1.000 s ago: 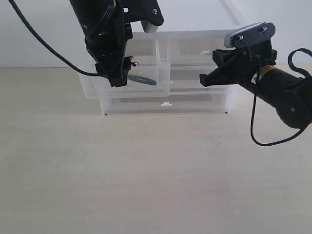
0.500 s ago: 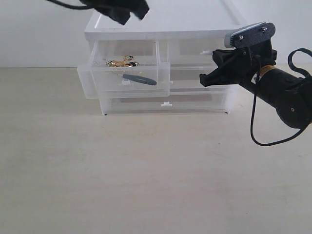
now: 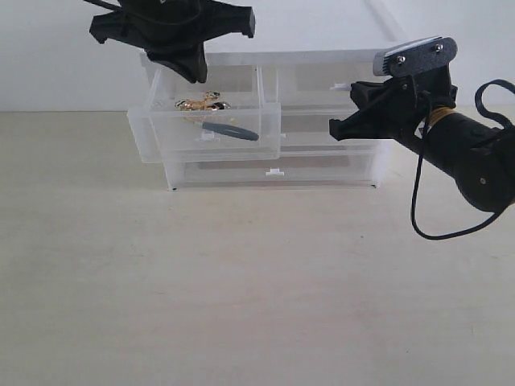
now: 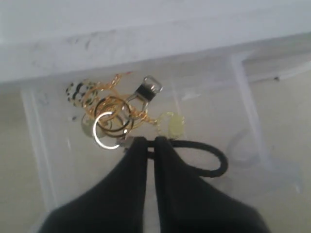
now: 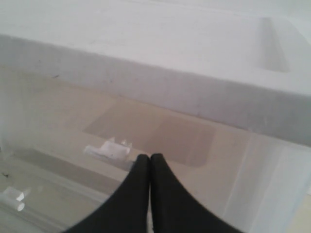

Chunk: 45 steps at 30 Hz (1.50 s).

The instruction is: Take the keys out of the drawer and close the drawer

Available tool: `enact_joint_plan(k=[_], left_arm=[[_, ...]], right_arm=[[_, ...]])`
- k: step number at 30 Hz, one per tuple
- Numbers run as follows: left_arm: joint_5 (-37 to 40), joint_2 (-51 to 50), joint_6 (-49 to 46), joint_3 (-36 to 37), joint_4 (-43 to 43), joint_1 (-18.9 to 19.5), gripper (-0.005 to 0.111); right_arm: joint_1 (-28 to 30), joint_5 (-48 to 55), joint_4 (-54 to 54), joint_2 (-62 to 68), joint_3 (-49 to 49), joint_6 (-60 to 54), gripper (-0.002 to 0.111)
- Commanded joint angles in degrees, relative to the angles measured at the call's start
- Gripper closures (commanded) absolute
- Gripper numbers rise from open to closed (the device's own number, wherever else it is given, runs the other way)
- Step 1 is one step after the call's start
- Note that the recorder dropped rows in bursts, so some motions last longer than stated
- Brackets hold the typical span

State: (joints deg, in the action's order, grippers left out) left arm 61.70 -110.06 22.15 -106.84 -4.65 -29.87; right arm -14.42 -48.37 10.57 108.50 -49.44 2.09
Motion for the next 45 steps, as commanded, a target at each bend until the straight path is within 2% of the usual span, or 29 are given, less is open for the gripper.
enact_joint_plan(k=[1,7,10,13,16,35,45], left_arm=[[2.98,-2.36,-1.12,-4.88,0.58,0.11,0.102],[8.26,-6.55,-2.93,-10.40,0.43,0.25,0.099],[8.26,-8.32,-4.43,-11.91,0.43,0.25,0.083],[8.26,-9.03,-4.58,-12.19,0.93,0.25,0.059],[8.26,-9.15,-3.69,-12.19,1.08,0.25,0.048],[8.26,-12.66,-2.21,-12.19,0.81,0.25,0.048],[8.26,-13.24,0.40,-12.19,-4.81,0.25,0.048]], right_arm=[[0.73,-3.28,-4.00,0.18,-1.51,0.62,0.109],[0.73,-3.28,-4.00,0.18,-1.51,0.62,0.109],[0.73,-3.28,-4.00,0.18,-1.51,0.77,0.109],[0.73,-3.28,-4.00,0.18,-1.51,1.00,0.109],[0.73,-3.28,-4.00,0.18,-1.51,1.00,0.109],[0.73,-3.28,-4.00,0.18,-1.51,1.88,0.109],[0.73,-3.28,-4.00,0.18,-1.51,1.88,0.109]])
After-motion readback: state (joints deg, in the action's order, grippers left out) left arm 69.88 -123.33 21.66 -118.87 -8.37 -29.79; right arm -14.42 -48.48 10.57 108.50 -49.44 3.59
